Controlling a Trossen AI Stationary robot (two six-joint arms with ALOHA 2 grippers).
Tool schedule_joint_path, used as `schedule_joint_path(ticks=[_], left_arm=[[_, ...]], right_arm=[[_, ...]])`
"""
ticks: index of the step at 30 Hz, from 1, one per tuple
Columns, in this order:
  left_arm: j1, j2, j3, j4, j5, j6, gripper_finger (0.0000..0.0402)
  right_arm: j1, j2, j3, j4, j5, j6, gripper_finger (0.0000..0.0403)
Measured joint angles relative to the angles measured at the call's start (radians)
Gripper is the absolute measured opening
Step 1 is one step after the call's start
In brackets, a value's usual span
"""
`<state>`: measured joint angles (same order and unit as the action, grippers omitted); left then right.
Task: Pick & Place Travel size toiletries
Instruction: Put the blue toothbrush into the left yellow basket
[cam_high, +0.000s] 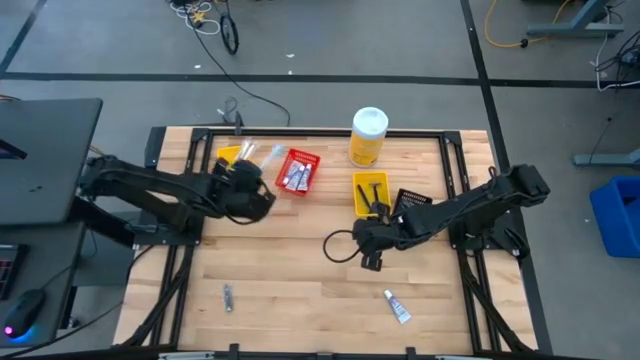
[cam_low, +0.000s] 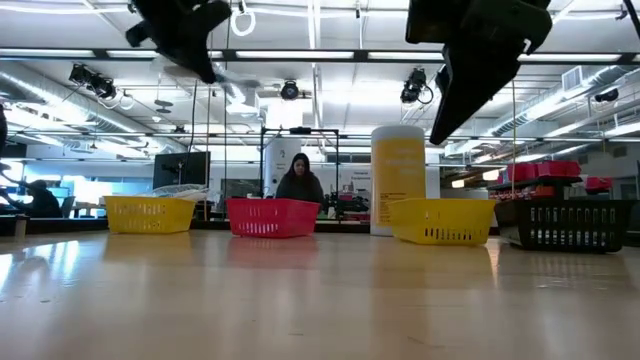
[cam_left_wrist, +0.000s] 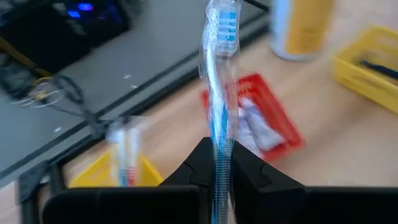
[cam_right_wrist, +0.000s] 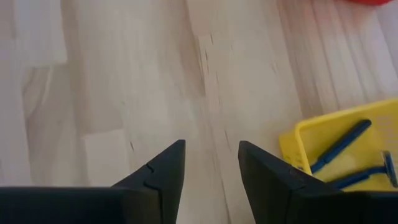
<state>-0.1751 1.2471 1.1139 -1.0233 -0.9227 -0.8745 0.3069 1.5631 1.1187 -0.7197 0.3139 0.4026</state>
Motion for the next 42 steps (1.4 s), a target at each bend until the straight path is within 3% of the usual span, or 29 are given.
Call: schedule_joint_path(ticks=[5, 9, 17, 27, 32, 39, 42], left_arm=[[0.056, -0.108, -0.152, 0.041, -0.055, -0.063, 0.0027], [0.118, -0.191, -0.328, 0.193, -0.054, -0.043, 0.0027], [0.337, -0.277, -0.632, 0.66, 0.044, 0.205, 0.0027], [0.628, -0.275, -0.82, 1.063, 0.204, 0.506, 0.0027], [0.704, -0.263, -0.861, 1.087, 0.331, 0.515, 0.0027], [0.74, -0.225, -0.944, 1.103, 0.288, 0.452, 0.003], [0.753, -0.221, -0.957, 1.103, 0.281, 0.429, 0.0056]], right_arm=[[0.0, 0.0, 0.0, -0.006, 0.0, 0.0, 0.0156], [-0.004, 0.0, -0.001, 0.002, 0.0, -0.022, 0.0155], [-0.019, 0.0, -0.001, 0.045, 0.008, -0.03, 0.0153], [-0.04, 0.0, -0.001, 0.053, 0.002, -0.037, 0.0152], [-0.047, 0.0, -0.001, 0.057, 0.0, -0.037, 0.015], [-0.048, 0.0, -0.001, 0.059, -0.001, -0.037, 0.015], [-0.048, 0.0, -0.001, 0.059, -0.001, -0.037, 0.015]])
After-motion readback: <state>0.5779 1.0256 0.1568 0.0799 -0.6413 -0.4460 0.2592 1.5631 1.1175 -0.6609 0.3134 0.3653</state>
